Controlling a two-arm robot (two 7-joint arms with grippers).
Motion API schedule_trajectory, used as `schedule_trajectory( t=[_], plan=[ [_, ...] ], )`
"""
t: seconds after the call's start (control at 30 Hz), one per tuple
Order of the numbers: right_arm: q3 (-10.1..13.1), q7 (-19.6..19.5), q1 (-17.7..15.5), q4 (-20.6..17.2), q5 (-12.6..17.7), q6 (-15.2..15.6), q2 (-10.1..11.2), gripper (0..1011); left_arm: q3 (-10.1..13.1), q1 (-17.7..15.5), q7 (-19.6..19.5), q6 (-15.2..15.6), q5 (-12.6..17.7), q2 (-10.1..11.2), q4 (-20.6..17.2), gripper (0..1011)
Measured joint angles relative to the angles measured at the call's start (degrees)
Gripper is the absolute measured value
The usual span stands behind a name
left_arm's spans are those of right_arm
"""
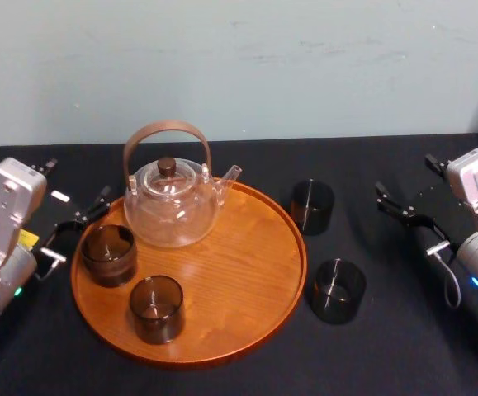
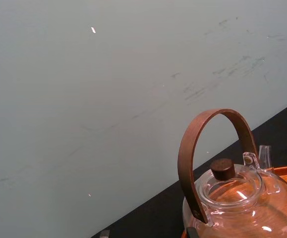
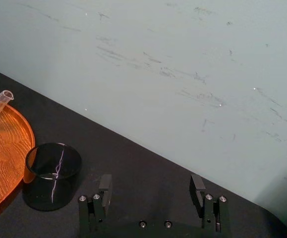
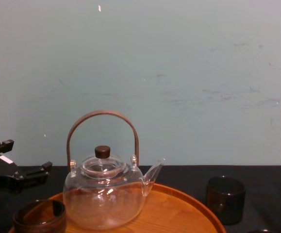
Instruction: Pick up the glass from the table and place it on the tray.
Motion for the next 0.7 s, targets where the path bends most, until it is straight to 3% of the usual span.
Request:
schedule_trajectory(
  t=[0.7],
  plan=[
    [0.0,0.0,0.0,0.0,0.0,0.0,0.0,1002,0.0,0.0,0.0,0.0,0.0,0.0,0.0,1001]
  ],
)
